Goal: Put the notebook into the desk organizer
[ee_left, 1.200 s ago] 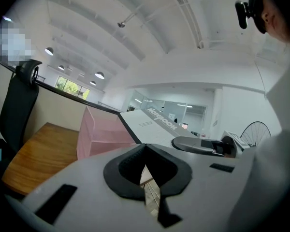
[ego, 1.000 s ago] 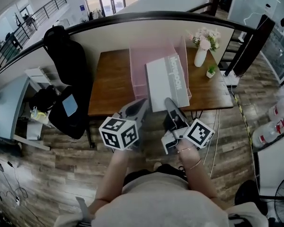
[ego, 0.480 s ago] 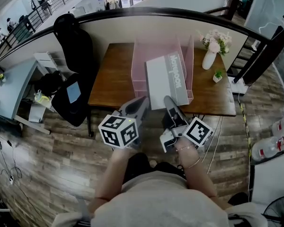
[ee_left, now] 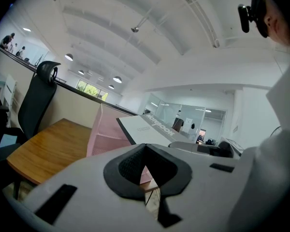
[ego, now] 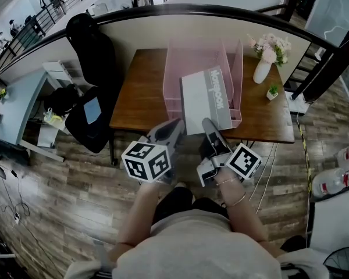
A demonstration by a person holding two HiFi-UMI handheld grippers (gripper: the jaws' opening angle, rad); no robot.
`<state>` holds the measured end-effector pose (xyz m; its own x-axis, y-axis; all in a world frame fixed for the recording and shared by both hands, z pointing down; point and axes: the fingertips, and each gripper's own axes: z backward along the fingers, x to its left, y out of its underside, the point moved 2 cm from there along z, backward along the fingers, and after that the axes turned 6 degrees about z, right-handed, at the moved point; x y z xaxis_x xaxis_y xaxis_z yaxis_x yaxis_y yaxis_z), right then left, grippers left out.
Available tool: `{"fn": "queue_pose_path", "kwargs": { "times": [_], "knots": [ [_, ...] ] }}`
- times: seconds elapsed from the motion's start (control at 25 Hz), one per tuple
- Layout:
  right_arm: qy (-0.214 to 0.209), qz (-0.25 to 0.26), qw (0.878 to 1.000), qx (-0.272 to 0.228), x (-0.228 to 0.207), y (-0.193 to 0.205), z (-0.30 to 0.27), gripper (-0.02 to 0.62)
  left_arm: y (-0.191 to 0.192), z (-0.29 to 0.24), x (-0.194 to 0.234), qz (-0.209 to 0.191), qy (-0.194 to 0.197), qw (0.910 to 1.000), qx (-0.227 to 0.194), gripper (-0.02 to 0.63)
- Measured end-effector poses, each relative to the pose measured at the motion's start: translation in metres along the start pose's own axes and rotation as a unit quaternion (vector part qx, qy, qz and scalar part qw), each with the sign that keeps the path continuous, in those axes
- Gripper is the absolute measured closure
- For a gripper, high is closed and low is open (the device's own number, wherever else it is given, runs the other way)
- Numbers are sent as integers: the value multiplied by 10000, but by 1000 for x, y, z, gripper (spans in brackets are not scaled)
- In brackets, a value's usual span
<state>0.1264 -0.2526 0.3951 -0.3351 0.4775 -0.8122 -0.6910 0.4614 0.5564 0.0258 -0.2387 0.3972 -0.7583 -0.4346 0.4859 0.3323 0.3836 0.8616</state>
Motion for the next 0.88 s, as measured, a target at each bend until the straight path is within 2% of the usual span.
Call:
{"fn": "queue_pose_path", "kwargs": {
  "times": [0.52,0.88],
  "knots": [
    [229,-243,9994,-9,-17,3,-32,588,-18,-24,20,104,213,9996,140,595],
    [581,-592,9964,-197,-34,5,-41,586,-25,-32,31,11,292,9993,219,595]
  ]
}}
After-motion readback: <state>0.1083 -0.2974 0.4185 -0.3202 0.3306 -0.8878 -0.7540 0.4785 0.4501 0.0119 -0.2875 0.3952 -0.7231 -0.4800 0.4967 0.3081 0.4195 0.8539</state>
